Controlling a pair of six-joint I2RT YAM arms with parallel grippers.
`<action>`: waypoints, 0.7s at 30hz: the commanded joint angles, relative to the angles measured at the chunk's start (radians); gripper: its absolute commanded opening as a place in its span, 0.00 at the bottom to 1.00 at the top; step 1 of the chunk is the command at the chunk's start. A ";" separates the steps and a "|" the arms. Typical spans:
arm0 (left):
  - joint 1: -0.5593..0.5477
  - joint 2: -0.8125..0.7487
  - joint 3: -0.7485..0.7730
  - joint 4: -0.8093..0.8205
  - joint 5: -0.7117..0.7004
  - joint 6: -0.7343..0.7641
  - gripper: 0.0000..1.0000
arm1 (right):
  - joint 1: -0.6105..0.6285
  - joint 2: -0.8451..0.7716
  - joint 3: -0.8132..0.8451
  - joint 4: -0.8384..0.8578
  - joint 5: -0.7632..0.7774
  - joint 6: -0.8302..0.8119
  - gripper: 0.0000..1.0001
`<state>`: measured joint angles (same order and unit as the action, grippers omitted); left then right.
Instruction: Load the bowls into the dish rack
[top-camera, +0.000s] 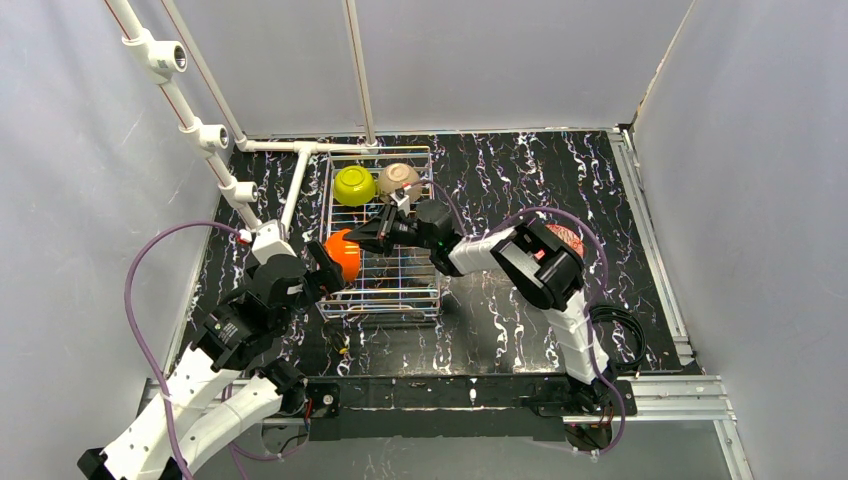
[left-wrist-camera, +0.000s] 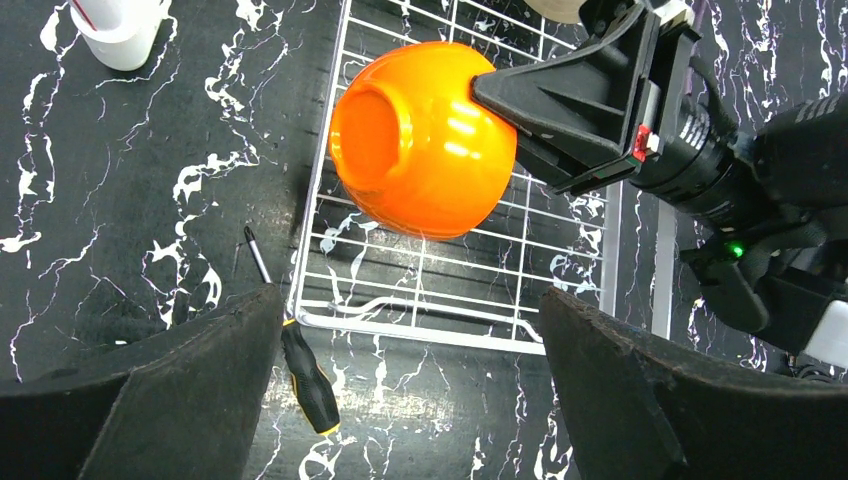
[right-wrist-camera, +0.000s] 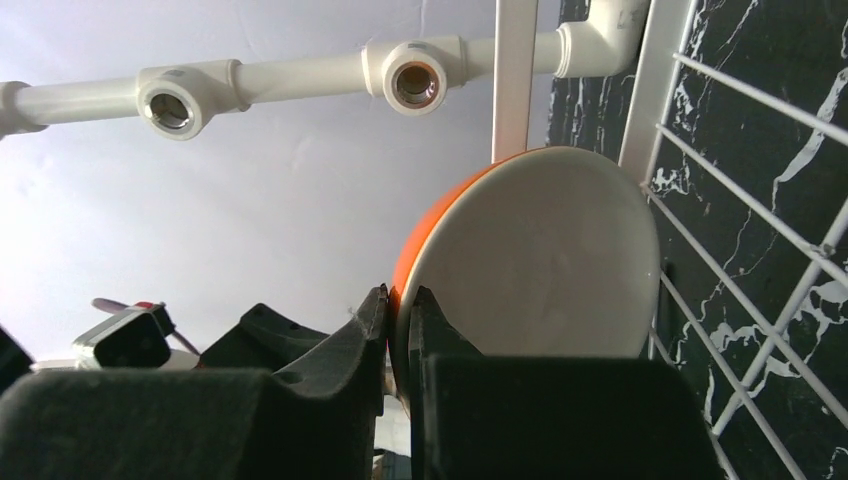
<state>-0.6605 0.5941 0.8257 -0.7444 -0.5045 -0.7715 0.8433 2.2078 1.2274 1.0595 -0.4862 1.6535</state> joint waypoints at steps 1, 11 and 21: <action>-0.004 -0.007 -0.005 -0.001 -0.015 -0.007 0.98 | -0.016 -0.021 0.044 -0.395 0.010 -0.250 0.01; -0.003 -0.023 0.000 -0.006 -0.028 0.002 0.98 | -0.019 -0.087 0.108 -0.728 0.137 -0.503 0.02; -0.004 -0.026 0.012 -0.014 -0.034 0.011 0.98 | -0.029 -0.073 0.069 -0.771 0.195 -0.527 0.12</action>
<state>-0.6605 0.5781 0.8257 -0.7418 -0.5079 -0.7670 0.8440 2.0735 1.3533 0.5415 -0.4366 1.2518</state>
